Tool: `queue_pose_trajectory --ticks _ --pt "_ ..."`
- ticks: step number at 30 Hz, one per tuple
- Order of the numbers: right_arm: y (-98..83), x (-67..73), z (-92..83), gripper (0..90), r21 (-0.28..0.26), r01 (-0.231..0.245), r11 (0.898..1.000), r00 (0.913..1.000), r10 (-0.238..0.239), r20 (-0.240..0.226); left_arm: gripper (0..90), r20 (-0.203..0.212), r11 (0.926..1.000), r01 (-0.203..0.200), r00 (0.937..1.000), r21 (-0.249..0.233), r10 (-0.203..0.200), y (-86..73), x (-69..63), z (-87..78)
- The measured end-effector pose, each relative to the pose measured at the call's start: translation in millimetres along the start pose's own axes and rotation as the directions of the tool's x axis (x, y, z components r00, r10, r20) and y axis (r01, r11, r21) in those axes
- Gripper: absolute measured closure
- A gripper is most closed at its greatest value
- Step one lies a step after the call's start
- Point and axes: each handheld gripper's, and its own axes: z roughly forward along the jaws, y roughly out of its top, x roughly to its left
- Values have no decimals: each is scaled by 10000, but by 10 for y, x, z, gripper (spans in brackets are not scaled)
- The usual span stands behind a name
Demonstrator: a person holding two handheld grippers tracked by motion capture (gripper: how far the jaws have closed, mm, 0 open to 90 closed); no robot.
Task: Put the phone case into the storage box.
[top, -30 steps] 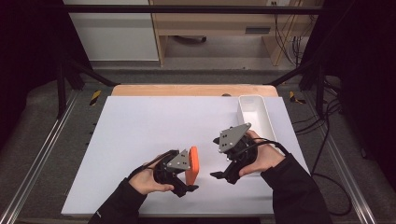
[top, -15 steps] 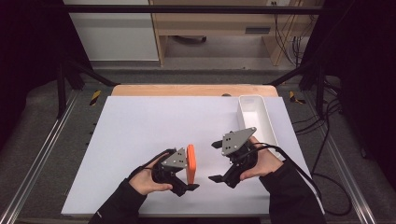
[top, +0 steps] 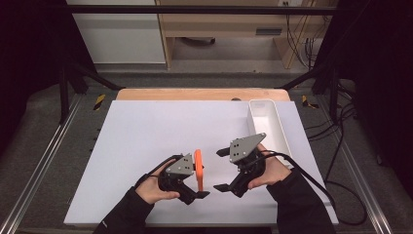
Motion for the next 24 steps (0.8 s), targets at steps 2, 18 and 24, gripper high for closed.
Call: queue_pose_trajectory --ticks 2,18,24 --pt "2 4 -3 38 -68 -4 10000 10000 3 -73 155 14 9999 -24 10000 -106 24 7 0 -3" --pt "19 8 12 43 -169 -103 9998 9999 102 -27 155 369 9992 -305 9988 -264 315 48 -36 94" --pt "42 26 48 47 -19 12 10000 9999 -12 -113 155 413 9993 -328 9986 -193 335 50 -36 122"
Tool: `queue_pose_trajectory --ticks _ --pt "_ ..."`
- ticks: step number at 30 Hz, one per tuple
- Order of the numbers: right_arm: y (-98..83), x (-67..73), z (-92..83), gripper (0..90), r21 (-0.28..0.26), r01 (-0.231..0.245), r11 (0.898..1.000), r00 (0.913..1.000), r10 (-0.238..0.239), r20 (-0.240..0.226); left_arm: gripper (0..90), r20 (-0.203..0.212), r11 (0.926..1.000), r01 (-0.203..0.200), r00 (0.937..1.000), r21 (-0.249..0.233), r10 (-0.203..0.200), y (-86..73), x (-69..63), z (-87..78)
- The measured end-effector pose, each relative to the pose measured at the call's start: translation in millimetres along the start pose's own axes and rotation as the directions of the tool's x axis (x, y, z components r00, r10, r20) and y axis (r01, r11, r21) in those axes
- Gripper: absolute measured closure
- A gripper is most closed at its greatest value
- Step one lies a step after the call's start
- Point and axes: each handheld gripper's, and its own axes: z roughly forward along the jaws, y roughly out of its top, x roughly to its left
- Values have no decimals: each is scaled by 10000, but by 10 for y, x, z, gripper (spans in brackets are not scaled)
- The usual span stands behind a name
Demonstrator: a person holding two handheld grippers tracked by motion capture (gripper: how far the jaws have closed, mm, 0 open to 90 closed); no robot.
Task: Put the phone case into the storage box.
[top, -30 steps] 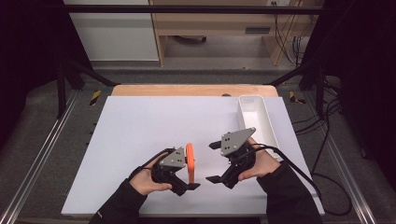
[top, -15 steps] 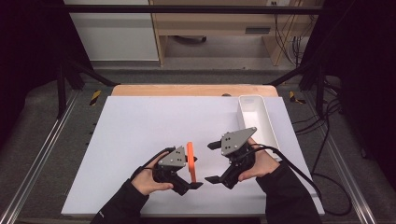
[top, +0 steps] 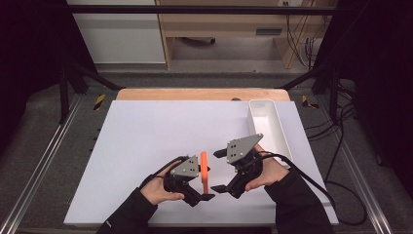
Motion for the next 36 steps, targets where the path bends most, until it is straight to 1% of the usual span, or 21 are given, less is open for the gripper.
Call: queue_pose_trajectory --ticks 5,8,10,15,16,20,21,25,32,33,36 --pt "6 2 18 49 57 -43 10000 10000 44 -90 155 110 10000 -16 9999 18 15 5 -11 30" --pt "3 5 39 50 105 -62 9999 9999 63 -126 155 130 9998 -95 9999 150 93 8 -5 55" --pt "1 4 57 51 108 -84 9999 9998 86 -170 155 132 9999 -69 9999 136 68 8 -7 81" --pt "-5 -9 82 54 125 -71 9999 9998 74 -174 155 215 9995 -155 9997 268 149 11 -12 108" --pt "-5 -8 84 54 117 -71 9999 9998 73 -183 155 237 9997 -117 9997 227 112 11 -19 117" --pt "-7 -1 99 59 88 -100 9999 9997 102 -204 156 291 9994 -219 9994 268 211 21 -31 140" --pt "-9 1 101 58 95 -86 9999 9997 88 -224 155 333 9997 -160 9993 207 153 22 -39 151" --pt "-14 6 109 71 97 -70 9999 9994 74 -348 155 361 9993 -235 9991 287 225 25 -45 160" --pt "-19 0 125 105 14 -49 10000 9981 50 -616 156 367 9992 -316 9989 250 306 25 -52 165" --pt "-20 0 127 111 7 -43 10000 9979 44 -645 155 349 9988 -383 9987 317 372 26 -49 162" --pt "-21 0 132 121 -3 -30 10000 9973 30 -739 156 377 9988 -377 9986 302 365 25 -54 165"
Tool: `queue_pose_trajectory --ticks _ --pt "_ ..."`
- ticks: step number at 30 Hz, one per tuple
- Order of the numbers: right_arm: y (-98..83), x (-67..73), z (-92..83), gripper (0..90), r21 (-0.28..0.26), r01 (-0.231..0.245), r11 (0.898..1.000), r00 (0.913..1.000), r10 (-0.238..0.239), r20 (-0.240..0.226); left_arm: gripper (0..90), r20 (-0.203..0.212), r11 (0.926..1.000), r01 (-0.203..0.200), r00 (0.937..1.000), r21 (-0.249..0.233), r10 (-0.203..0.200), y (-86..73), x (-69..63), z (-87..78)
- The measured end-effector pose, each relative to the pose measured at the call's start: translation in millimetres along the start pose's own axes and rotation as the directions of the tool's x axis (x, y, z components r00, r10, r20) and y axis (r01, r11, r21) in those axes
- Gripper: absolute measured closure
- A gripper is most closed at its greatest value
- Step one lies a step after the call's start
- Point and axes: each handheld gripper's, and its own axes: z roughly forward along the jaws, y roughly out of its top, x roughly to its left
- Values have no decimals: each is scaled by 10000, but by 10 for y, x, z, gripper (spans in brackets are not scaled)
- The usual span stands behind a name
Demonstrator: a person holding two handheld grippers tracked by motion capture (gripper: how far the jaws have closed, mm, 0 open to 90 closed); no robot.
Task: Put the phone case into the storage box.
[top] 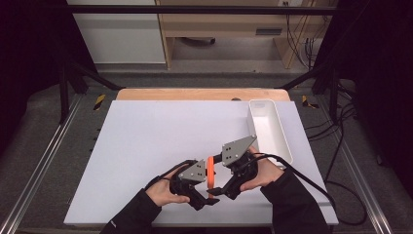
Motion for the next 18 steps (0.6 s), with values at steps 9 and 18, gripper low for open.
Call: queue_pose_trajectory --ticks 9,18 --pt "-6 8 14 145 -17 87 10000 9997 -87 -235 156 95 9999 -109 9999 58 108 1 -11 14" --pt "-13 16 18 156 40 132 9999 9997 -131 -220 156 116 9999 -115 9999 91 114 -8 -10 21"
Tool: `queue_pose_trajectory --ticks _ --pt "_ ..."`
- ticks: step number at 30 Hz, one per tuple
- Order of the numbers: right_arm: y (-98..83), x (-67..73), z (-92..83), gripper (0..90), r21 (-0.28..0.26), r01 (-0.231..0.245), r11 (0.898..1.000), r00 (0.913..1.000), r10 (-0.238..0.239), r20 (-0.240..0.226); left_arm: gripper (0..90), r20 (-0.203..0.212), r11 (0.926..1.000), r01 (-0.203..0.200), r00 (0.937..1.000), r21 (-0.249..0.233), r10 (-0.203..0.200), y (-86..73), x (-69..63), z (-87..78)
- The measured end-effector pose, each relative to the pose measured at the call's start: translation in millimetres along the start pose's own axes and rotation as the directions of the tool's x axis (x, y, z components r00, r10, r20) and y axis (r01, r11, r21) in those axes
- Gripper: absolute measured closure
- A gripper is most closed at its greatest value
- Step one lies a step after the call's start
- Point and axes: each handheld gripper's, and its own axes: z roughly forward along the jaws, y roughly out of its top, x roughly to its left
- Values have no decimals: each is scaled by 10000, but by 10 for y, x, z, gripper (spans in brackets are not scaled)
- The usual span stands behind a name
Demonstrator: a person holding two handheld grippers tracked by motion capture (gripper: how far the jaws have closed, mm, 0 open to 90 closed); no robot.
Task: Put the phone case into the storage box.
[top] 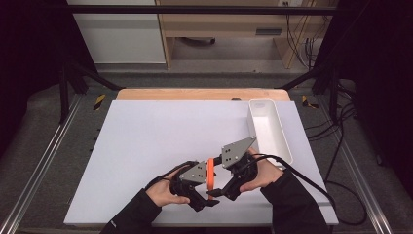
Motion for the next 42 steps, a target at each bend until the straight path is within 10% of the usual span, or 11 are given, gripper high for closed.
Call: queue_pose_trajectory --ticks 29,42 --pt "23 -79 -132 166 -417 -393 9984 9979 414 502 70 -499 9985 509 9974 -198 -518 -54 78 -121" --pt "-45 -202 -337 163 -790 -1288 9885 9772 1401 1597 35 -1427 9868 1361 9787 -875 -1476 -204 175 -398"
